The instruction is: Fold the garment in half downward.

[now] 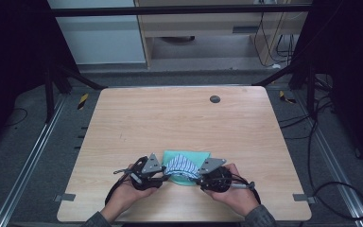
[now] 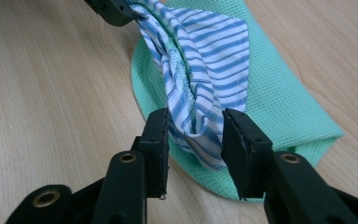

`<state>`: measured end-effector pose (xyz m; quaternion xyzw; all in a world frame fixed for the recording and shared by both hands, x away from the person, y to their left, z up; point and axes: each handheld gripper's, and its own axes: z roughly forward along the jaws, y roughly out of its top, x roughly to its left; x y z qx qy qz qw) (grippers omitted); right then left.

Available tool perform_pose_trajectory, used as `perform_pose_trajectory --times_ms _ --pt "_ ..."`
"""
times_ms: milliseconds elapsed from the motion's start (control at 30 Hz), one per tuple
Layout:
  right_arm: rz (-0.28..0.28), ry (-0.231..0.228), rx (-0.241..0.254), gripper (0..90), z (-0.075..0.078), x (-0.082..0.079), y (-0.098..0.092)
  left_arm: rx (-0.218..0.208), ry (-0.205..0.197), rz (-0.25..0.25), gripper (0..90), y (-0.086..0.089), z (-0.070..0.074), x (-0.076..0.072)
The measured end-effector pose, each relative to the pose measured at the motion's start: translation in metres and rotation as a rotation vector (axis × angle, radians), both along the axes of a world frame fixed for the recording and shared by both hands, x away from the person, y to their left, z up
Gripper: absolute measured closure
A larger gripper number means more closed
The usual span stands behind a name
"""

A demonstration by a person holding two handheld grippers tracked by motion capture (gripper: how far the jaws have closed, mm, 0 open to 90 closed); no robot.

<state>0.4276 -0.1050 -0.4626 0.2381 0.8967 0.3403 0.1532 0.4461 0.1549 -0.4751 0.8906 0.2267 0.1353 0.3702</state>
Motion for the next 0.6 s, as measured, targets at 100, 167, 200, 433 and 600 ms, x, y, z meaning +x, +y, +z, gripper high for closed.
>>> perform_pose_trajectory --times_ms 100,167,200,433,600 --pt "0.005 -0.001 -0.006 64.9 -0.0012 -0.0019 0.0001 -0.002 -0.003 -0.005 68.0 0.0002 -0.0016 -0.0016" --pt "0.002 -0.001 -0.007 67.5 -0.0023 -0.0027 0.0003 0.006 -0.004 -0.011 70.2 0.0000 -0.0022 -0.0023" --pt "0.009 -0.001 -0.008 68.9 -0.0029 -0.0030 0.0005 0.006 -0.004 -0.014 72.1 -0.0007 -0.0028 -0.0029" --pt "0.033 -0.003 -0.019 85.4 -0.0057 -0.0040 0.0006 0.036 -0.016 -0.030 81.7 -0.0007 -0.0045 -0.0041" --pt "0.053 -0.004 -0.036 87.9 -0.0086 -0.0064 0.0005 0.061 -0.018 -0.053 83.6 -0.0017 -0.0057 -0.0061"
